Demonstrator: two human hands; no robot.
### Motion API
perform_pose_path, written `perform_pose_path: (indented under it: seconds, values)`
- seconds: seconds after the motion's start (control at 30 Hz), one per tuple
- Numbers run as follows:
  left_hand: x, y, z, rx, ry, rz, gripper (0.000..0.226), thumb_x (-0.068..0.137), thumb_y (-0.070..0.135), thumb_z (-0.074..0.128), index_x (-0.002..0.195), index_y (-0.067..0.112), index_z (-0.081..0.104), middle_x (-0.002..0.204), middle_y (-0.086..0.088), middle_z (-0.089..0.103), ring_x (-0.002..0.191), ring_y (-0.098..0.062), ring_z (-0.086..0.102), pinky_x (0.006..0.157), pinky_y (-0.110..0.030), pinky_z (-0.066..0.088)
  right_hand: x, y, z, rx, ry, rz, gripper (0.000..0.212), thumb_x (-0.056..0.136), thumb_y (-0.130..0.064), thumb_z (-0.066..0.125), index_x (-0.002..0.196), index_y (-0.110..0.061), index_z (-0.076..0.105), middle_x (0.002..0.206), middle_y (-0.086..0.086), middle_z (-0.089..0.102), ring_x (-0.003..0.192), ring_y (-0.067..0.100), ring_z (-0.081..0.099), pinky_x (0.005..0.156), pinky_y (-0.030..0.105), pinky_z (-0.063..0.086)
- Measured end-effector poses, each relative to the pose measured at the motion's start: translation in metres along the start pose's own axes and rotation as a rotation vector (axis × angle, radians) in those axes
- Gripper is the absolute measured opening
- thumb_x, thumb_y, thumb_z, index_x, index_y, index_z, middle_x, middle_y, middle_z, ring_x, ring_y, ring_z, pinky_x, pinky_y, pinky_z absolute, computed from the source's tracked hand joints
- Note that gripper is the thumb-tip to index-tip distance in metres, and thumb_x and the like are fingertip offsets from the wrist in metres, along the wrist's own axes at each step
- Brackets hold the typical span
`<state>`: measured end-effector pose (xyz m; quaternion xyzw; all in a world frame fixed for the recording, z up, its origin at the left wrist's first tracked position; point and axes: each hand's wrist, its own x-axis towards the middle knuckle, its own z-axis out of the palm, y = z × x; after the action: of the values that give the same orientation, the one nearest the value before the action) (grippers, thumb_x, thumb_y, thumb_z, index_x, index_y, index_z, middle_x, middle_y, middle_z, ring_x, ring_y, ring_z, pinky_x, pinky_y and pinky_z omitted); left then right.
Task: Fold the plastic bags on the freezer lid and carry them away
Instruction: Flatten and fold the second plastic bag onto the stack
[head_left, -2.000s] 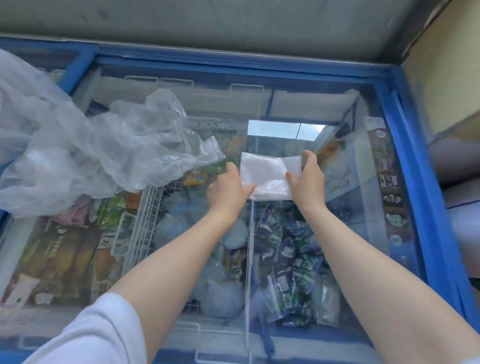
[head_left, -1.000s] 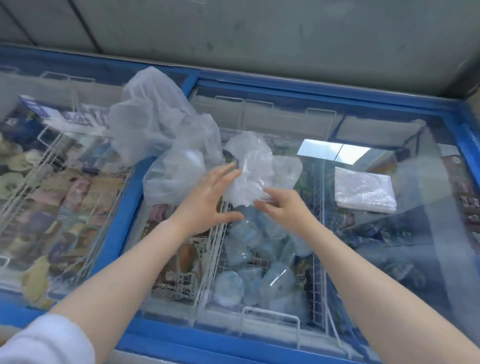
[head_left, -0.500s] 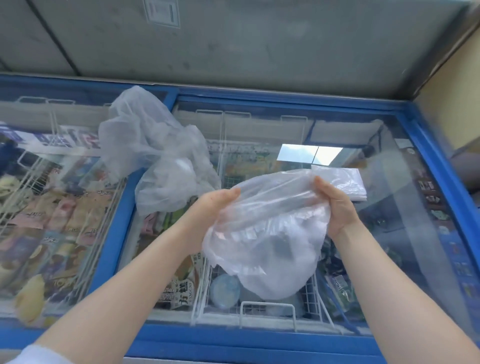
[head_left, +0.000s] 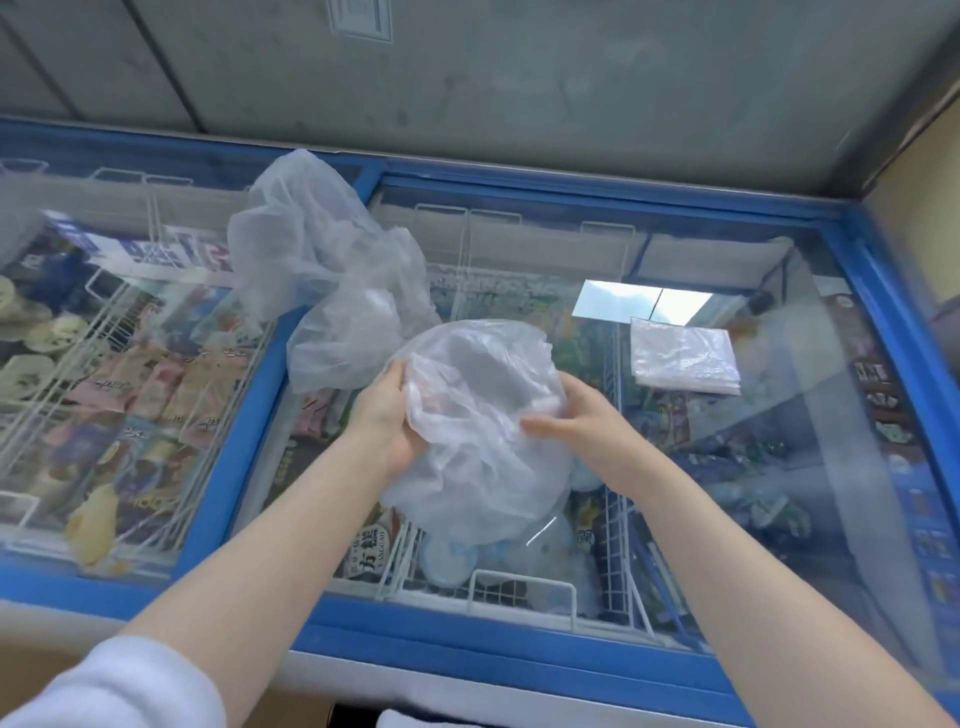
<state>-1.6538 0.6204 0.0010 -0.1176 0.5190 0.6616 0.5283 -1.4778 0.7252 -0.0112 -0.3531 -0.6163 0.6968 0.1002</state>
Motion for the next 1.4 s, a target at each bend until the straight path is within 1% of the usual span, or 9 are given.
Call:
perform_pose_path:
  seconds: [0.17, 0.27, 0.37, 0.5, 0.6, 0.73, 0.97, 1.2, 1.4]
  values:
    - [0.012, 0.010, -0.013, 0.172, 0.198, 0.255, 0.034, 0.096, 0.024, 0.049, 0.123, 0.005, 0.054, 0.104, -0.008, 0.065, 0.092, -0.022, 0.062, 0.086, -0.039, 0.051, -0.002, -0.012, -0.013, 0.291, 0.254, 0.153, 0.017, 0.089, -0.022, 0.062, 0.085, -0.007, 0.068, 0.076, 0.009, 0.070, 0.062, 0.023, 0.065, 0.057, 0.030, 0.055]
    - [0.002, -0.001, -0.015, 0.724, 0.160, 0.515, 0.066, 0.090, 0.049, 0.049, 0.143, 0.015, 0.028, 0.148, -0.006, 0.029, 0.132, -0.020, 0.032, 0.110, -0.041, 0.026, 0.001, -0.012, -0.010, 0.317, 0.282, 0.227, 0.021, 0.088, -0.027, 0.063, 0.092, -0.006, 0.065, 0.082, 0.013, 0.068, 0.070, 0.025, 0.064, 0.066, 0.033, 0.052]
    - [-0.021, -0.016, -0.002, 1.251, -0.231, 0.994, 0.075, 0.084, 0.058, 0.051, 0.145, 0.031, 0.016, 0.152, 0.010, 0.011, 0.137, -0.003, 0.010, 0.110, -0.028, 0.010, -0.001, -0.022, -0.001, 0.356, 0.208, 0.201, 0.025, 0.092, -0.026, 0.058, 0.105, -0.006, 0.062, 0.098, 0.012, 0.067, 0.084, 0.025, 0.064, 0.072, 0.033, 0.053]
    - [-0.009, -0.019, 0.008, 1.520, -0.457, 0.850, 0.063, 0.083, 0.035, 0.066, 0.138, 0.032, 0.035, 0.128, 0.009, 0.047, 0.115, -0.005, 0.043, 0.097, -0.024, 0.034, -0.002, -0.034, -0.006, 0.437, -0.037, 0.196, 0.030, 0.098, -0.031, 0.043, 0.109, -0.011, 0.063, 0.102, 0.006, 0.068, 0.088, 0.020, 0.065, 0.076, 0.032, 0.053]
    - [0.009, -0.011, -0.001, 1.425, -0.358, 0.932, 0.022, 0.092, 0.022, 0.055, 0.093, 0.001, 0.063, 0.074, -0.006, 0.061, 0.065, -0.019, 0.052, 0.060, -0.028, 0.038, -0.011, -0.035, -0.017, -0.045, -0.166, 0.210, 0.052, 0.086, -0.055, 0.053, 0.122, -0.017, 0.057, 0.113, -0.001, 0.064, 0.104, 0.018, 0.061, 0.088, 0.036, 0.047]
    - [0.017, 0.005, -0.019, 1.283, -0.197, 1.144, 0.037, 0.089, 0.037, 0.047, 0.089, 0.005, 0.065, 0.069, -0.007, 0.064, 0.060, -0.014, 0.054, 0.055, -0.025, 0.039, -0.032, -0.018, -0.049, -0.631, -0.148, 0.036, 0.041, 0.080, -0.045, 0.065, 0.083, -0.005, 0.060, 0.071, 0.018, 0.046, 0.059, 0.027, 0.044, 0.063, 0.038, 0.037]
    - [0.030, -0.004, -0.034, 1.659, 0.090, 1.278, 0.047, 0.085, 0.014, 0.057, 0.128, 0.006, 0.040, 0.111, -0.020, 0.056, 0.093, -0.036, 0.057, 0.078, -0.046, 0.045, -0.051, 0.031, -0.086, 0.386, 0.339, 0.109, 0.041, 0.096, -0.030, 0.044, 0.060, -0.012, 0.037, 0.062, 0.002, 0.049, 0.062, 0.017, 0.053, 0.076, 0.034, 0.044]
    - [-0.029, -0.072, -0.004, 1.575, -0.464, 1.175, 0.087, 0.070, 0.071, 0.049, 0.137, 0.025, 0.021, 0.141, 0.005, 0.020, 0.131, -0.018, 0.023, 0.109, -0.034, 0.019, -0.041, 0.018, -0.055, 0.772, 0.415, 0.166, 0.038, 0.102, -0.028, 0.031, 0.069, -0.012, 0.042, 0.064, 0.006, 0.053, 0.036, 0.009, 0.042, 0.040, 0.017, 0.042]
    - [-0.014, -0.083, -0.026, 1.851, -0.465, 1.043, 0.084, 0.079, 0.019, 0.065, 0.146, 0.024, 0.016, 0.146, -0.006, 0.036, 0.127, -0.021, 0.040, 0.104, -0.034, 0.035, -0.042, 0.012, -0.073, 1.167, 0.399, 0.041, 0.029, 0.101, -0.027, 0.034, 0.079, -0.012, 0.045, 0.068, 0.004, 0.066, 0.039, 0.004, 0.052, 0.054, 0.013, 0.048]
